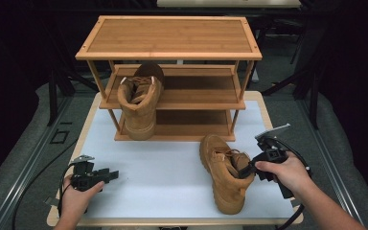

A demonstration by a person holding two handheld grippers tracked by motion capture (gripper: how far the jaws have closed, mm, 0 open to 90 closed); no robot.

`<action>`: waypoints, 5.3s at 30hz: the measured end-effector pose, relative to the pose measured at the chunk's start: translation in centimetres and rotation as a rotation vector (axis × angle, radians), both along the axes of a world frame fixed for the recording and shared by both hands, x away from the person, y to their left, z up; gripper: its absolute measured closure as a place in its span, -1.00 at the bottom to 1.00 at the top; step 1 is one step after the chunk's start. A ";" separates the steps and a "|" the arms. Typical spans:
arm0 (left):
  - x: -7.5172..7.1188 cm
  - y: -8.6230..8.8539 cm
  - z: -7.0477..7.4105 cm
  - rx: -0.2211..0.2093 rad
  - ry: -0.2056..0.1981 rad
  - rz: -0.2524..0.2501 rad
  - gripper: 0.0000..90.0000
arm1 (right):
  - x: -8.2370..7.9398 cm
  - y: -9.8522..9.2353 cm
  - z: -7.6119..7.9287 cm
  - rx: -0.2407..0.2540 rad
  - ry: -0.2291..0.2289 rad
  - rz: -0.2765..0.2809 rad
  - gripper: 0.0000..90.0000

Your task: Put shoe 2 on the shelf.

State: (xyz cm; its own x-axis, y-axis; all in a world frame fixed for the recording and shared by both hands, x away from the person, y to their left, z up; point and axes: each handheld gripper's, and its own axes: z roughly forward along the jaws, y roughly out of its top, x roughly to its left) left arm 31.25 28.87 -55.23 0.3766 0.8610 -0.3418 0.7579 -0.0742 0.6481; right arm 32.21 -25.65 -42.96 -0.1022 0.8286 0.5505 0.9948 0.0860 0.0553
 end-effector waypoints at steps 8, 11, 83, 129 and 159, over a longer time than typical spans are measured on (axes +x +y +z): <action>0.0 0.1 0.0 -0.003 -0.003 0.009 0.04 | -0.1 -0.2 1.2 0.059 -0.031 -0.047 0.74; 0.0 0.1 0.0 -0.006 -0.003 0.010 0.04 | -0.2 -0.1 1.8 0.059 -0.032 -0.060 0.74; 0.2 0.1 -0.3 -0.003 0.005 -0.001 0.04 | 7.7 7.1 13.0 0.350 -0.452 -0.241 0.73; 0.3 0.1 -0.3 -0.003 0.007 -0.002 0.03 | 6.5 9.8 14.3 0.339 -0.588 -0.215 0.25; 1.3 0.5 2.6 -0.022 -0.046 0.004 0.47 | 2.9 4.1 -0.1 0.032 -0.636 0.068 0.72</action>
State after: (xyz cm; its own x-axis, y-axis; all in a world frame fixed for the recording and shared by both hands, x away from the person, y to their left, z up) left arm 32.60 29.35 -52.62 0.3894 0.8549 -0.3429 0.7272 -0.0569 0.6840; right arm 35.08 -21.54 -43.03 -0.4689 0.7928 0.3892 0.7591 0.1365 0.6365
